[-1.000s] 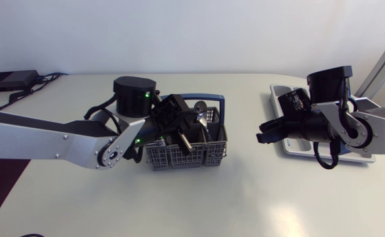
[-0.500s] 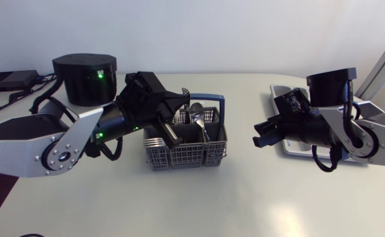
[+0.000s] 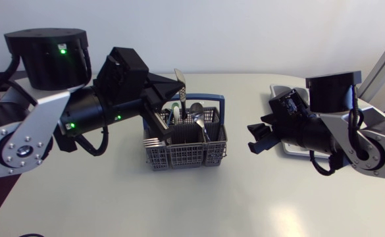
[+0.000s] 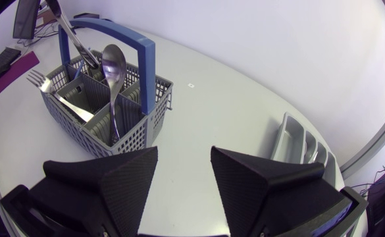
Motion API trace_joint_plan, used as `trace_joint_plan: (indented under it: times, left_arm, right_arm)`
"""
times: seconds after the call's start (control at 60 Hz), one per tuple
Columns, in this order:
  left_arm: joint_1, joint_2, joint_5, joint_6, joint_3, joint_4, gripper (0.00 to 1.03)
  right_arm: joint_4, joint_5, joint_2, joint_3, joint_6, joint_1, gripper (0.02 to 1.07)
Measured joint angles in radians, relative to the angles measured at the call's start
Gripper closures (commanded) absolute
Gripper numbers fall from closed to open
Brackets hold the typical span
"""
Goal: Sort the cutlery from the basket into the organizer compartments.
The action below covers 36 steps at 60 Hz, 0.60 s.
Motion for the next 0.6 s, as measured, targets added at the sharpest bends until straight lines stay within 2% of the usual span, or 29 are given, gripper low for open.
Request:
trace_joint_plan:
  times: [0.183, 0.317, 0.467, 0.533, 0.6]
  left_arm:
    - [-0.002, -0.051, 0.001, -0.008, 0.030, -0.053, 1.00]
    - [-0.002, -0.058, 0.052, -0.034, 0.068, -0.127, 1.00]
    - [0.029, -0.037, 0.158, -0.088, 0.113, -0.202, 1.00]
    - [0.053, -0.027, 0.198, -0.124, 0.132, -0.220, 1.00]
    - [0.075, -0.013, 0.256, -0.154, 0.160, -0.251, 1.00]
  right_arm:
    - [0.001, -0.007, -0.019, -0.013, -0.006, 0.019, 0.47]
    - [0.007, -0.081, -0.035, -0.013, -0.012, 0.024, 0.47]
    - [0.017, -0.211, -0.076, -0.013, -0.027, 0.024, 0.38]
    - [0.019, -0.300, -0.096, -0.013, -0.028, 0.023, 0.37]
    - [0.007, -0.384, -0.104, -0.011, -0.031, 0.023, 0.31]
